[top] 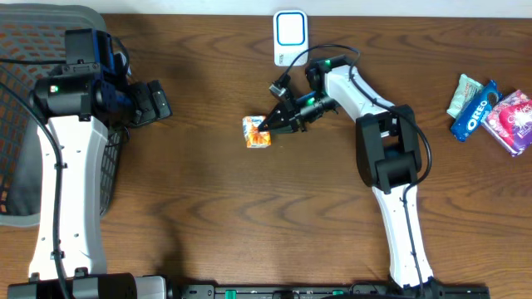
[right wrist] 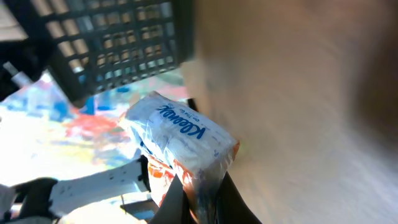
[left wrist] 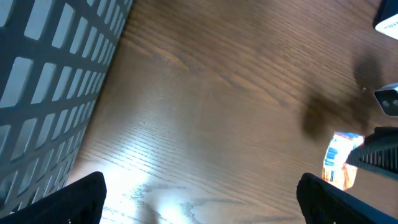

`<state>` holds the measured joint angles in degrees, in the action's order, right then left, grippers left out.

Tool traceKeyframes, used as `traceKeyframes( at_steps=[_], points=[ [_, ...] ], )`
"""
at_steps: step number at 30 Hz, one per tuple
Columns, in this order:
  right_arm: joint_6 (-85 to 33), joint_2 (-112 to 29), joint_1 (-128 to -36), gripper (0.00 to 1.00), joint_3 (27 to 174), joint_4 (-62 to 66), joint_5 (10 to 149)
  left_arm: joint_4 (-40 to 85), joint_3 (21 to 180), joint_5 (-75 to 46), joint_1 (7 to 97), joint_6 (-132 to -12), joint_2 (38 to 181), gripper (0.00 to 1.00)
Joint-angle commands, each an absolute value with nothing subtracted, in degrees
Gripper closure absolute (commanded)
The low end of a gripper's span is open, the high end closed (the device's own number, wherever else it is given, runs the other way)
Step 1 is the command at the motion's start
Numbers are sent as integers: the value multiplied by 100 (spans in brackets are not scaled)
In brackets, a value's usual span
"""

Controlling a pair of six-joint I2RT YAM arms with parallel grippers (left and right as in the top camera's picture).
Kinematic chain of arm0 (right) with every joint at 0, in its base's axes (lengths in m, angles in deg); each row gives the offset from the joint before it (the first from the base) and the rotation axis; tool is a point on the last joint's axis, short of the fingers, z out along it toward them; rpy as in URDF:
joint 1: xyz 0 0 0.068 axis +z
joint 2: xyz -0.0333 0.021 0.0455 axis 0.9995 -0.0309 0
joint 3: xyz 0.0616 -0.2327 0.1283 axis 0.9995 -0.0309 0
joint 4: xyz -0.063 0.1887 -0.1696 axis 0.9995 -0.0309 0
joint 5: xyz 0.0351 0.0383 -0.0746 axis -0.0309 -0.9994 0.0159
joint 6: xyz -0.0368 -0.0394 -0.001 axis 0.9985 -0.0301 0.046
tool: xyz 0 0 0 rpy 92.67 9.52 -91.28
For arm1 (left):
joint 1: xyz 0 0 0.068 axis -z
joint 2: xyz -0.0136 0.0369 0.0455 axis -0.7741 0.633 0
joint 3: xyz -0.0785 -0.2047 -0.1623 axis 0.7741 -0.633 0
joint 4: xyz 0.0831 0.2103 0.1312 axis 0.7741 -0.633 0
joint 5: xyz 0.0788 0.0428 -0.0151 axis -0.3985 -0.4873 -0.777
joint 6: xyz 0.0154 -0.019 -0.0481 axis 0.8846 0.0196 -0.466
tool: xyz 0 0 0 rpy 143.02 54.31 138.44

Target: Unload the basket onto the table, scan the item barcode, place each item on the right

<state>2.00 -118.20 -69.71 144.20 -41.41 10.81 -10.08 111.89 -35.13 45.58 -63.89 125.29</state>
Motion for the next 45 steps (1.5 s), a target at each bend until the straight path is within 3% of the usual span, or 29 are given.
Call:
traceKeyframes(
  at_steps=[1, 7, 13, 23, 29, 33, 45],
  points=[
    [1234, -11855, -6892, 99, 14428, -4239, 447, -1023, 11198, -3566, 4543, -6358, 12527, 2],
    [2460, -11842, -6789, 99, 14439, -4755, 570, -1023, 11198, -3566, 4543, -6358, 12527, 2],
    [4014, -11748, -6750, 99, 14817, -6173, 1370, -1023, 11198, -3566, 4543, -6358, 12527, 2],
    [1770, -11748, -6916, 99, 15733, -5515, 2685, -1023, 11198, -3566, 4543, -6358, 12527, 2],
    [-1179, -11748, -6910, 99, 16997, -4823, 5658, -1023, 11200, -3566, 4543, -6358, 12527, 2],
    [-2350, -11748, -6912, 99, 18028, -4764, 7409, -1023, 11198, -3566, 4543, -6358, 12527, 2],
    [-1496, -11794, -6512, 99, 18319, -2746, 11649, -1023, 11200, -3566, 4543, -6358, 12527, 2]
  ],
)
